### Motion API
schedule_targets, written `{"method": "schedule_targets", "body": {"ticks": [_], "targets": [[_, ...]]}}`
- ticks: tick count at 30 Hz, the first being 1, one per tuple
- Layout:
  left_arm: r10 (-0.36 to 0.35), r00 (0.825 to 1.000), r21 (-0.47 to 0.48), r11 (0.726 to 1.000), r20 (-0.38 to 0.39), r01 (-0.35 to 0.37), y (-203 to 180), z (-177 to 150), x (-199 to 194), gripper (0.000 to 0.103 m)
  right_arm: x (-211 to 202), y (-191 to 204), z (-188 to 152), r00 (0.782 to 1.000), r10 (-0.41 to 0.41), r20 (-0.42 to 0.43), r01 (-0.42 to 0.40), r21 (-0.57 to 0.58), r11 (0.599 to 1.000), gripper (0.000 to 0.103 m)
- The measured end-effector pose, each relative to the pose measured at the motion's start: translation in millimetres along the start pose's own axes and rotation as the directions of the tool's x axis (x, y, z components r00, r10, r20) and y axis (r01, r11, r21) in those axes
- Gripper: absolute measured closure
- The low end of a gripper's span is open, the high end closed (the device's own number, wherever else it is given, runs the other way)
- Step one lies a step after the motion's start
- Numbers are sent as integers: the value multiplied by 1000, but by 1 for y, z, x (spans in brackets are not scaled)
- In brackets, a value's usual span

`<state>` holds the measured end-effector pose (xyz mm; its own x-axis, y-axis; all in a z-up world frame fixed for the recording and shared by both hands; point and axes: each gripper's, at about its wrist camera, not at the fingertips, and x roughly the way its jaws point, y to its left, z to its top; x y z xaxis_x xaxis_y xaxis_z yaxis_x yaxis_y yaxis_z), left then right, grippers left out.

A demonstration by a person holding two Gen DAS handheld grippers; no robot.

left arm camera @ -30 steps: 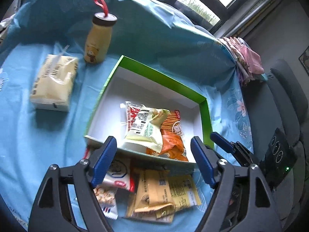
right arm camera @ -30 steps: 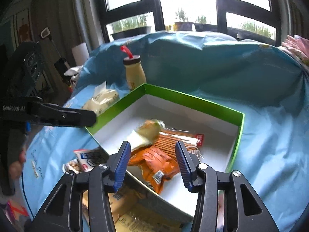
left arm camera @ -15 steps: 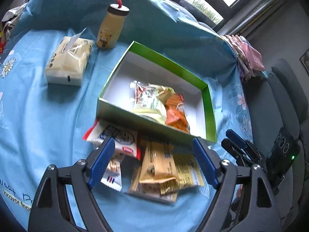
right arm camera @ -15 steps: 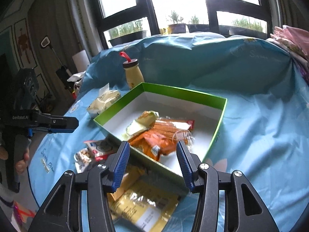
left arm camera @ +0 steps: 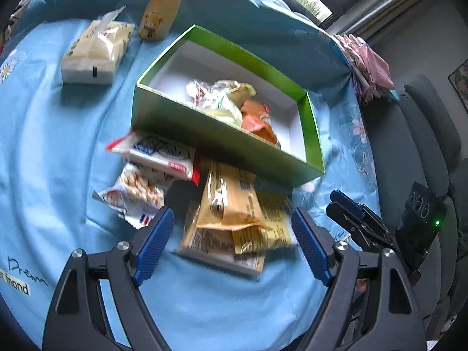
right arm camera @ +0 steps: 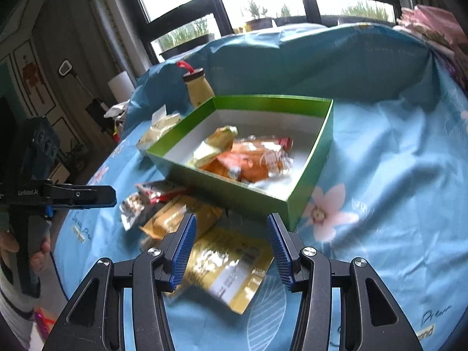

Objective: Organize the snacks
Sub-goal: 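Move the left gripper back toward the remaining yellow packets, then grasp the tan biscuit packet with the left gripper and lift it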

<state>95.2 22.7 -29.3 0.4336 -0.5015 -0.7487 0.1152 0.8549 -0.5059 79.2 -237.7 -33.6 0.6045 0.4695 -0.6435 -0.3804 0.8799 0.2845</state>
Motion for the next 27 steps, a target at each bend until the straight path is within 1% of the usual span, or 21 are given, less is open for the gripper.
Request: {"method": "schedule_targets", "body": {"ticks": [2,11,15,19,27], "targets": [[8,1000,0,1000,-6,-8,1,-4,3,20,2,1,-6,1000,12,-13,-12,2,1000,52],[-50,999,18,999,-4,50,0,-19,9,20,15,17,-23,996,75,-52,-77,-34,996,52],[-66,998,35,997,-2,66,-1,-22,12,20,23,31,-26,994,89,-68,-95,-84,992,52],[-74,997,37,997,-1,74,-2,-19,19,20,32,42,-29,991,95,-89,-106,-121,987,52],[-69,997,64,995,-30,71,-8,-10,37,20,53,50,-28,988,108,-114,-123,-138,983,52]]}}
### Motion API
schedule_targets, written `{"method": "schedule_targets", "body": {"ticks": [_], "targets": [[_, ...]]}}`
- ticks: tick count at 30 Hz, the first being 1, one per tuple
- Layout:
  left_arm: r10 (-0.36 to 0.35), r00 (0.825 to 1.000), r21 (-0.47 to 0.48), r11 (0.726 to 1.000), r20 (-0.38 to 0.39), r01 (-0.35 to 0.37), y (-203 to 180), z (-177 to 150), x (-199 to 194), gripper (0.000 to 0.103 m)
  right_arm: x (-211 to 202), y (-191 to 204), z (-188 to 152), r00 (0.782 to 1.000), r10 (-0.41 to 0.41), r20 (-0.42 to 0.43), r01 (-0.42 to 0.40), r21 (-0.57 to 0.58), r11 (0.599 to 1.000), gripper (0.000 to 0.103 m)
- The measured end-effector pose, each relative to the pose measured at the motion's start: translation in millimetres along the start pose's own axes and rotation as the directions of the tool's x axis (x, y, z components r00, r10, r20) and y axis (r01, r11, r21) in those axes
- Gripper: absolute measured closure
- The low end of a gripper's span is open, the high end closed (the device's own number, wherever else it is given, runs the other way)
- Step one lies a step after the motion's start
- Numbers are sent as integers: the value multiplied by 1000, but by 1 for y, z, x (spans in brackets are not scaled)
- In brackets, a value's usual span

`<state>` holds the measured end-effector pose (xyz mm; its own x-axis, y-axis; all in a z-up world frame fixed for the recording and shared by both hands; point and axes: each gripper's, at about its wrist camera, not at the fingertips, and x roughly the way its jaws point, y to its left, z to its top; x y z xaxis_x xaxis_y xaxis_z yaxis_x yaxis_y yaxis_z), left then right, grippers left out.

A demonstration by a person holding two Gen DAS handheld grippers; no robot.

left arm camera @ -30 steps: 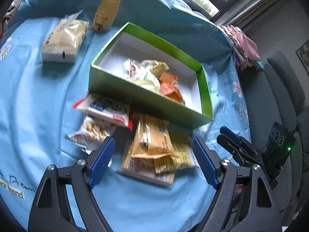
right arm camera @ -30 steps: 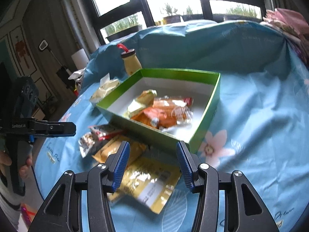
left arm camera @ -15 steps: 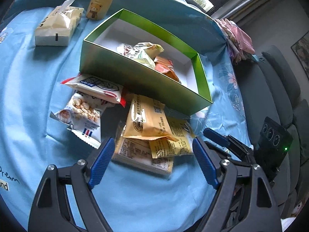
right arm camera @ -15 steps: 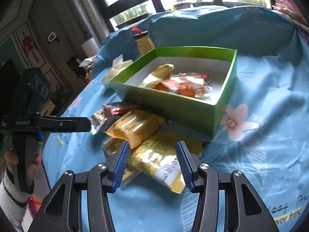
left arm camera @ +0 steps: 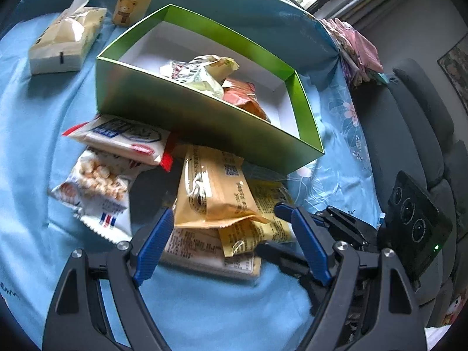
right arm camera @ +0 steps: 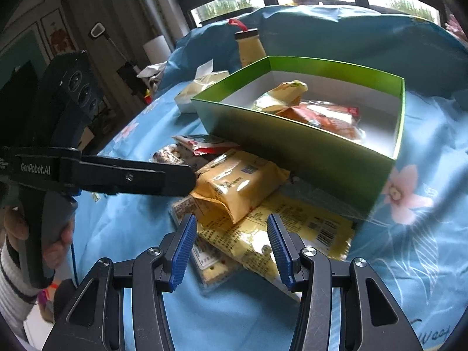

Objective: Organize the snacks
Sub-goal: 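Grasp the tan biscuit packet with the left gripper and lift it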

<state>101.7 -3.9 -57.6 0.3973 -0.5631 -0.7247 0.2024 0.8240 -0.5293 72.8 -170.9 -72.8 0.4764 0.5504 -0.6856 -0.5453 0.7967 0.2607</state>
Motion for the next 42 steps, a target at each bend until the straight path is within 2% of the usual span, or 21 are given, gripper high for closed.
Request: {"method": "schedule_targets", "body": {"ticks": [16,24,28,30,33,35,42], "targets": [[2,999,-18,1000,-38,-3,5,15,21,22,34,2,15,999,-1,-33,0,-18,1000,52],[2,999,-21,1000,-37,-3,6,17,21,23,37,-4,16,999,27,-31,-27,-8,1000,52],[4,999,-31,1000,-32,-5,9,17,22,29,38,-6,17,999,34,-29,-34,-5,999,52],[15,999,-44,999,-31,-16,12,16,22,40,38,-7,17,999,41,-27,-41,-4,999,52],[15,999,-55,998,-28,-17,17,16,21,47,38,-8,17,999,48,-23,-48,-2,999,52],[22,999,-54,998,-28,-23,18,15,20,50,38,-8,17,999,48,-19,-48,-4,999,52],[50,998,-12,999,-26,-50,6,5,15,50,29,0,16,999,41,4,-41,-36,998,57]]}}
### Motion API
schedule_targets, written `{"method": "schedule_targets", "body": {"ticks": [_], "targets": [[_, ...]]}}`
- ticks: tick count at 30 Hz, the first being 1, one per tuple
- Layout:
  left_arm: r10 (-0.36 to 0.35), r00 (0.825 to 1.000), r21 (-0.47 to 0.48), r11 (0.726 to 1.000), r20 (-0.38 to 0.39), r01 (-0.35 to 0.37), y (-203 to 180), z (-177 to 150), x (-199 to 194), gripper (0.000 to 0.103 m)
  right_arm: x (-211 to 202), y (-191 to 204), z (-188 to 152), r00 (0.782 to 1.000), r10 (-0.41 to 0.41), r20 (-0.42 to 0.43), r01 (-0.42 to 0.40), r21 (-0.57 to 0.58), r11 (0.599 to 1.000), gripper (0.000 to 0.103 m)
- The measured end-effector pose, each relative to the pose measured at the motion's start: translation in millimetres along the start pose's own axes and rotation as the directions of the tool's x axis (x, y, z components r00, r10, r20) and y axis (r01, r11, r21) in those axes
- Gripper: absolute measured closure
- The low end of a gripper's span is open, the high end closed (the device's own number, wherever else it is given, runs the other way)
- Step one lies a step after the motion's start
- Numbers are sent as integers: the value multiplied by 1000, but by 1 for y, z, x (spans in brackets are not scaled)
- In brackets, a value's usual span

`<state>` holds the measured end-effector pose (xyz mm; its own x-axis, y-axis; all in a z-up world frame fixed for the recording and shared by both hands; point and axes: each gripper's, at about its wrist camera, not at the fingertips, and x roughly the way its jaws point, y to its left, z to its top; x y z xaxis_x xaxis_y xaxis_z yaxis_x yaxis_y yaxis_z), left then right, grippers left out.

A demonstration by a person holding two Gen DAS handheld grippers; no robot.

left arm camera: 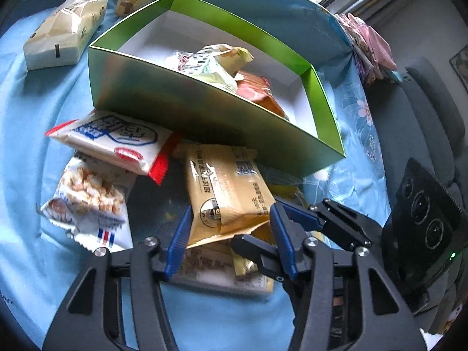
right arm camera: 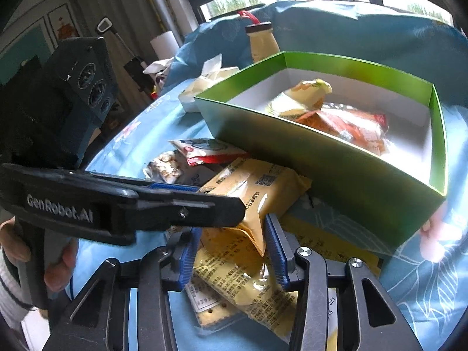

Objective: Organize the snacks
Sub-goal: 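Grasp the tan biscuit packet with the left gripper and lift it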

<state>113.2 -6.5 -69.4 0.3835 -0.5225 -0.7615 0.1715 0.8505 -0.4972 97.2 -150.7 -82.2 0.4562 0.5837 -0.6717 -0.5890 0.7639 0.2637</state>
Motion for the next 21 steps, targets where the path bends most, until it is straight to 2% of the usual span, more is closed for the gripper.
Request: {"method": "schedule_targets", "body": {"ticks": [4,10,21], "targets": [[-5,1000,16,1000,15,5,-8,-14,-8,50,-11,4,-9,1000,13,25,-13,4,1000,58],[-7,999,46,999,31,5,-24,-34,-18,50,-32,17,-25,998,-9,58,9,2,1000,58],[1,999,57,998,53,-4,-38,-67,-36,50,-62,38,-46,998,-5,63,6,-17,1000,58]]}}
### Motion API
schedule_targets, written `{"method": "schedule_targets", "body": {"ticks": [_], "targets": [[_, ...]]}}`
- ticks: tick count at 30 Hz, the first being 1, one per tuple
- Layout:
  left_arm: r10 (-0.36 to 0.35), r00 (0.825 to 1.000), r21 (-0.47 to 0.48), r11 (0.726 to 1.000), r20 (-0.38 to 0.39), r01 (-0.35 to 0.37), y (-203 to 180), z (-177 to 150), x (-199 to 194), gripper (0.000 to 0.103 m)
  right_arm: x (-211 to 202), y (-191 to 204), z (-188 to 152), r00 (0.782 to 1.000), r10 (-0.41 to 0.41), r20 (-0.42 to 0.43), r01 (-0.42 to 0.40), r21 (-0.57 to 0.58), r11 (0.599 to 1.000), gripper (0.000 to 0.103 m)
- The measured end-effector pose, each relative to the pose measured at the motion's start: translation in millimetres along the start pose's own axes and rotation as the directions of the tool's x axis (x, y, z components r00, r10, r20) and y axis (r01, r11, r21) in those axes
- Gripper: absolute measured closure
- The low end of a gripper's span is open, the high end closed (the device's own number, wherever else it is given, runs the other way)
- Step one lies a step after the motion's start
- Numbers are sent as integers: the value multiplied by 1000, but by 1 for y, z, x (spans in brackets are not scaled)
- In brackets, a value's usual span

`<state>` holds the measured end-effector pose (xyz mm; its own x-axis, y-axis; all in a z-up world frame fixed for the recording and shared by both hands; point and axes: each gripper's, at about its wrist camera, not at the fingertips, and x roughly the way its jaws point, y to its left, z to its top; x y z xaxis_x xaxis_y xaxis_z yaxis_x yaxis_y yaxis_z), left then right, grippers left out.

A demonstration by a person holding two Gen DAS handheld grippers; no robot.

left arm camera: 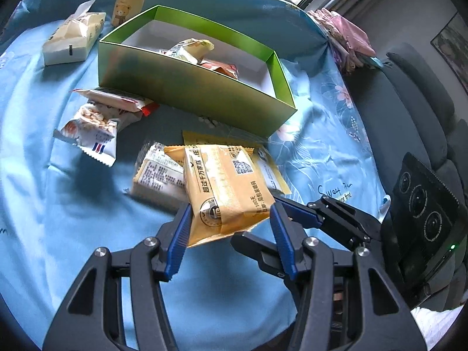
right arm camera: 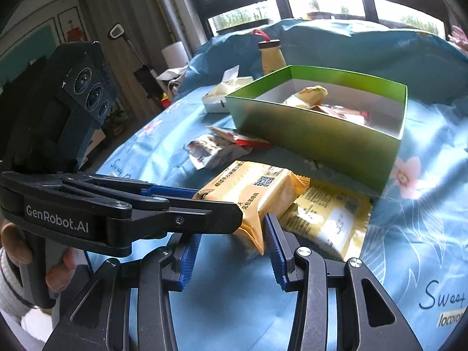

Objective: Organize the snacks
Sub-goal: 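Grasp the tan biscuit packet with the left gripper and lift it, then carry the tan packet into the green box and open the left gripper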

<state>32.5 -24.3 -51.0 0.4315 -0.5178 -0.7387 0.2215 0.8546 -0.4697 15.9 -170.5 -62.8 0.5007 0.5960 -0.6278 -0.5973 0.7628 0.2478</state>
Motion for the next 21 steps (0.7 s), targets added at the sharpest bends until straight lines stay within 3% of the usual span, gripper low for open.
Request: {"method": "schedule_targets", "body": {"ticks": [8,21], "targets": [[15,1000,-2,1000,23,-15,-5,-2,-10,50,-6,11,2,1000,4,16,-4,-29,1000,58],[-4,995,74,997,99,-3,-29,44,-20,50,-27,0,39,992,-38,123,43,-41,998,58]]}}
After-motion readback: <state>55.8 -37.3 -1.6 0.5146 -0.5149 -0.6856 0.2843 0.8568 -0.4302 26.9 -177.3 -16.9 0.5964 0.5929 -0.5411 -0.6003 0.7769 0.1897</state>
